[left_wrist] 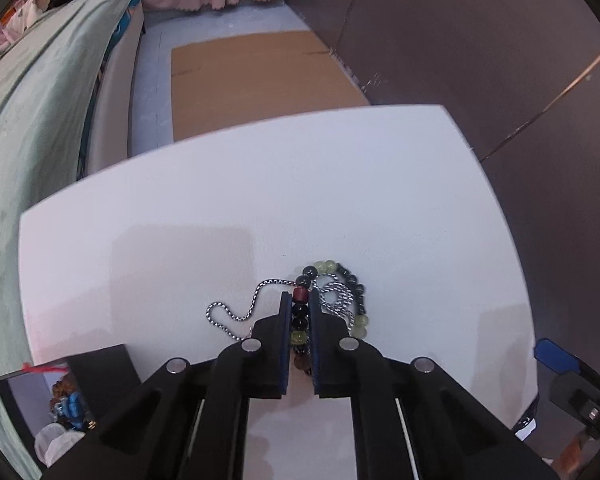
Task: Organize jewelry
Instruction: 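Carry the beaded bracelet into the box with the left gripper while the right grasps the chain, then lift the silver chain necklace with the right gripper, lower it into the box, open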
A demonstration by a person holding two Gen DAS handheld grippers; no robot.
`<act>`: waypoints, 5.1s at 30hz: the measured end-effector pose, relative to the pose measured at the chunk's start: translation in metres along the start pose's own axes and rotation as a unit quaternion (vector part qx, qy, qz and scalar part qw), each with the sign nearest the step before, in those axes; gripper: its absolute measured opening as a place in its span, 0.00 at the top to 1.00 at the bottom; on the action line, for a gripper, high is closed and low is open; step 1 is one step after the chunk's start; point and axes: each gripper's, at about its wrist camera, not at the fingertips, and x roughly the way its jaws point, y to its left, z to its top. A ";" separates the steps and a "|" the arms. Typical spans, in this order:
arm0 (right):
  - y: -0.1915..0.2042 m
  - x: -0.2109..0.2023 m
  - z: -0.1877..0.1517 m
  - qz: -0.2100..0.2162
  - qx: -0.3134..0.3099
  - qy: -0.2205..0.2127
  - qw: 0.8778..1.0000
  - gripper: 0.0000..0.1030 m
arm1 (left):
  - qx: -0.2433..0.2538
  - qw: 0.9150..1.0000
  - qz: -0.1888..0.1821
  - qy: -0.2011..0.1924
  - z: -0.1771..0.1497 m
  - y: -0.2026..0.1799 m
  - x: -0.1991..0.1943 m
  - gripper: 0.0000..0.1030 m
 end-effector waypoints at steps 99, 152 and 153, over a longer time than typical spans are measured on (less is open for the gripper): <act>0.309 -0.149 0.029 0.083 -0.302 -0.149 0.938 0.97 | -0.137 0.973 -0.021 -0.185 -0.129 0.133 -0.233 0.22; 0.291 0.038 -0.050 0.049 -0.276 0.053 0.958 0.65 | -0.205 0.959 -0.011 -0.193 -0.205 0.184 -0.233 0.08; 0.285 0.042 -0.051 0.047 -0.270 0.059 0.960 0.52 | -0.205 0.960 -0.011 -0.193 -0.206 0.184 -0.232 0.08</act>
